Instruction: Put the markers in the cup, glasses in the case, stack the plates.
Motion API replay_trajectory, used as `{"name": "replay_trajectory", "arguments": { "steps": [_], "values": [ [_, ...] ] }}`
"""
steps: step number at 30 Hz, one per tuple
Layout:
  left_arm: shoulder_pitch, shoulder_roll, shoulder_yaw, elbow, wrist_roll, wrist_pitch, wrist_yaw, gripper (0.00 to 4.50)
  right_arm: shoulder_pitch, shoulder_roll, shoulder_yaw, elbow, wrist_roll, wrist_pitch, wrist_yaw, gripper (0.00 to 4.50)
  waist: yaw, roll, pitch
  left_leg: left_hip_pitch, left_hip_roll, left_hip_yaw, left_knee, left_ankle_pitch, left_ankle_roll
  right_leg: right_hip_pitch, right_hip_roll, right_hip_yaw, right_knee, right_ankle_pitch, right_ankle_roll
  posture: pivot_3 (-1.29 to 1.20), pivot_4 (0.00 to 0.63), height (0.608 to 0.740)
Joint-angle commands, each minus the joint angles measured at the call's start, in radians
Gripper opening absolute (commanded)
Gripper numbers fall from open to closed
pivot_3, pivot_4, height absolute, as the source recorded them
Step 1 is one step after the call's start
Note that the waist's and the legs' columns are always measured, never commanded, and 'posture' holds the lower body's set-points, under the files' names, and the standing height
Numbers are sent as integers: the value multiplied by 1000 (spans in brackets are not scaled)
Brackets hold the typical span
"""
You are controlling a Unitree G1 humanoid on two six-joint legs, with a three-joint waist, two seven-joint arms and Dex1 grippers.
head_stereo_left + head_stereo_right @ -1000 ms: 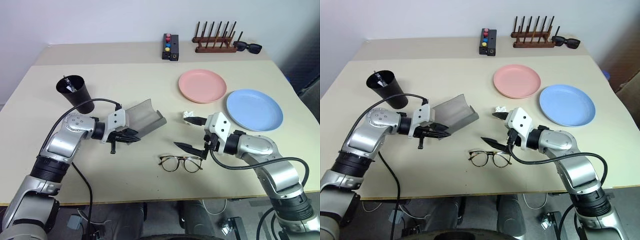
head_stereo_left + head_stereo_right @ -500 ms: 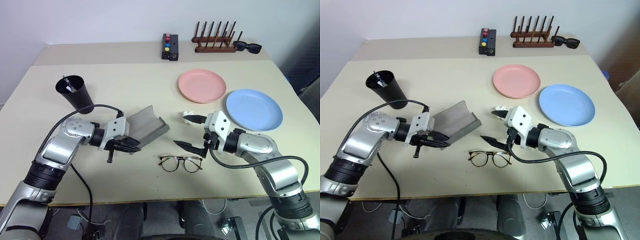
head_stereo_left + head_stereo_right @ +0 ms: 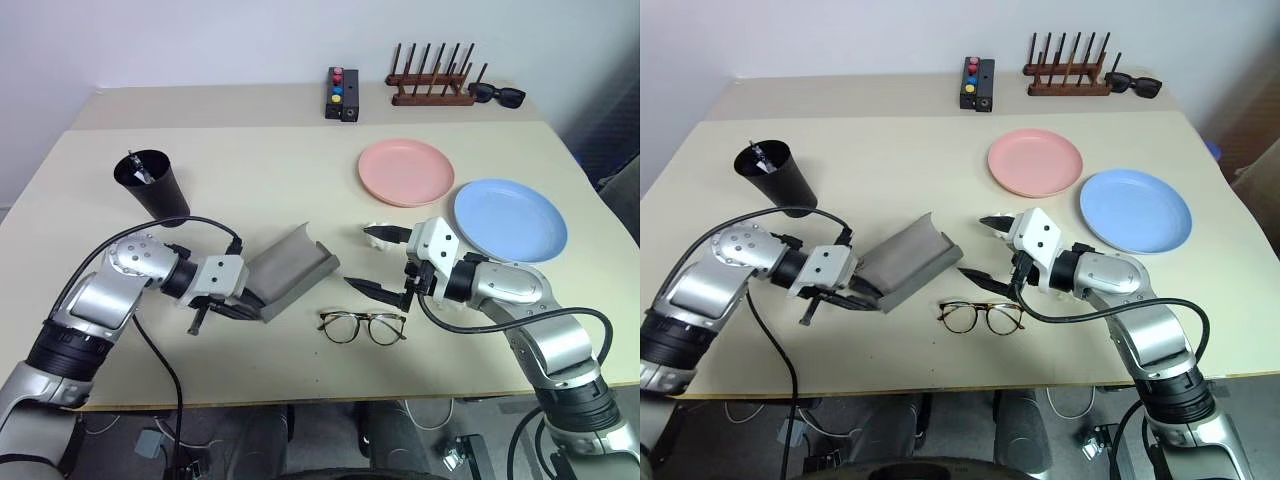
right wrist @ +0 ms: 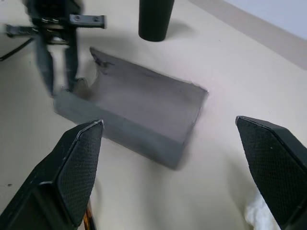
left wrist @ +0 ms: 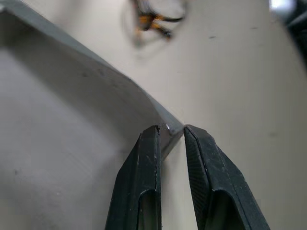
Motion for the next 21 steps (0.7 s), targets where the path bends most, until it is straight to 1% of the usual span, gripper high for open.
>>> {"name": "replay_trajectory", "arguments": {
  "steps": [1,5,10,15,16,18,20,21],
  "values": [
    [-30,-11,24,36,16,-22,46,780,-13,5,-4,-12,4,-16,0,4500,-1,0,0,0,0,0,0,0,0,0,0,0,0,0,0,0,150,739],
    [-59,-14,42,82,12,-31,71,780,-15,6,-3,-11,3,-18,1,4500,-3,0,0,0,0,0,0,0,0,0,0,0,0,1,2,0,150,739],
    [-60,-3,67,54,-53,14,31,780,-17,11,4,-8,1,-19,1,4500,-3,0,0,0,0,0,0,0,0,0,0,0,0,2,3,0,150,739],
    [-91,-15,139,42,-175,212,51,780,-18,16,9,-6,-1,-21,-2,4500,-4,0,0,0,0,0,0,0,0,0,0,0,1,2,3,0,150,739],
    [-96,-18,150,35,-199,259,59,1009,-17,17,9,-7,-1,-20,-3,4500,-4,0,0,0,0,0,0,0,0,0,0,0,1,2,3,0,150,739],
    [-95,-31,175,4,-255,352,80,1650,-15,22,9,-8,-3,-21,-6,4500,-5,0,0,0,0,0,0,0,0,0,0,0,1,2,3,0,150,739],
    [-79,-43,181,-26,-273,415,119,2574,-13,26,10,-8,-4,-21,-10,4500,-5,0,0,0,0,0,0,0,0,0,0,0,1,2,3,0,150,739],
    [-69,-45,176,-39,-266,435,142,2574,-12,28,10,-9,-5,-21,-11,4500,-5,0,0,0,0,0,0,0,0,0,0,0,1,2,3,0,150,739]
  ]
}}
